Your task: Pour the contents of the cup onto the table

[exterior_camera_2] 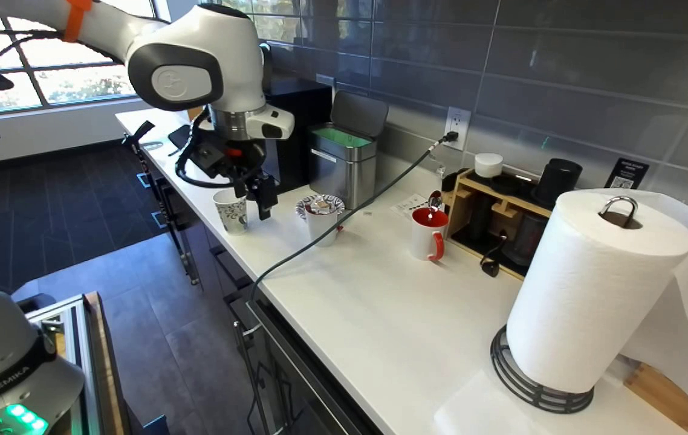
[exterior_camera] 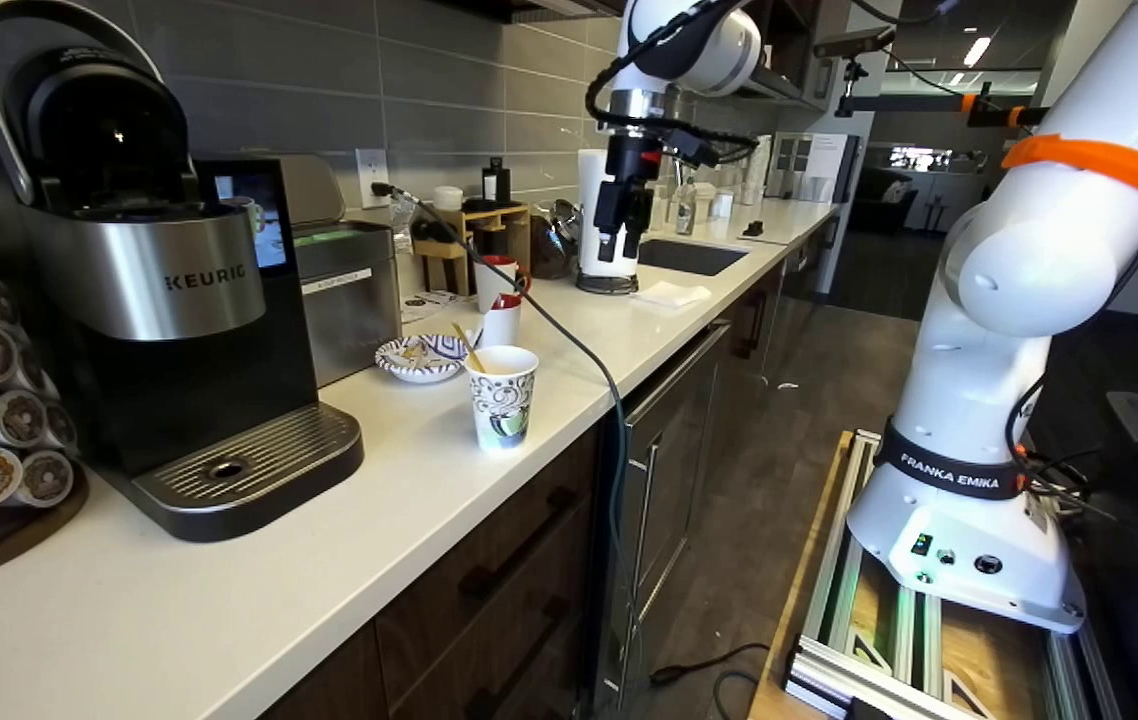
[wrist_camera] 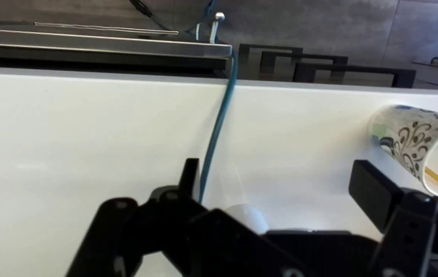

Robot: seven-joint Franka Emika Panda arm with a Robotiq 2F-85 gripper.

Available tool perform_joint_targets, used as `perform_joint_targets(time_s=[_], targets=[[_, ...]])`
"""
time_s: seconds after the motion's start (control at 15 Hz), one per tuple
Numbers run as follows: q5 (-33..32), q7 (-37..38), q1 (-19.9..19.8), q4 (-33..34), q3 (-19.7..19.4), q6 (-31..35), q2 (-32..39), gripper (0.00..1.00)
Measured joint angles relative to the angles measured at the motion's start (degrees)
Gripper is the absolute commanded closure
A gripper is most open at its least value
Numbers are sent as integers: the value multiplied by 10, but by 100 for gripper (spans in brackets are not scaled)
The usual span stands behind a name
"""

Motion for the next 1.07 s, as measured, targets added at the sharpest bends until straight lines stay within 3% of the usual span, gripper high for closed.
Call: perform_joint_targets(time_s=[0.33, 0.73, 1.07], targets=[[17, 59, 26, 37, 62, 22, 60, 0], [17, 61, 21, 38, 63, 22, 60, 0], [19, 127, 39, 39, 107, 23, 83, 0]])
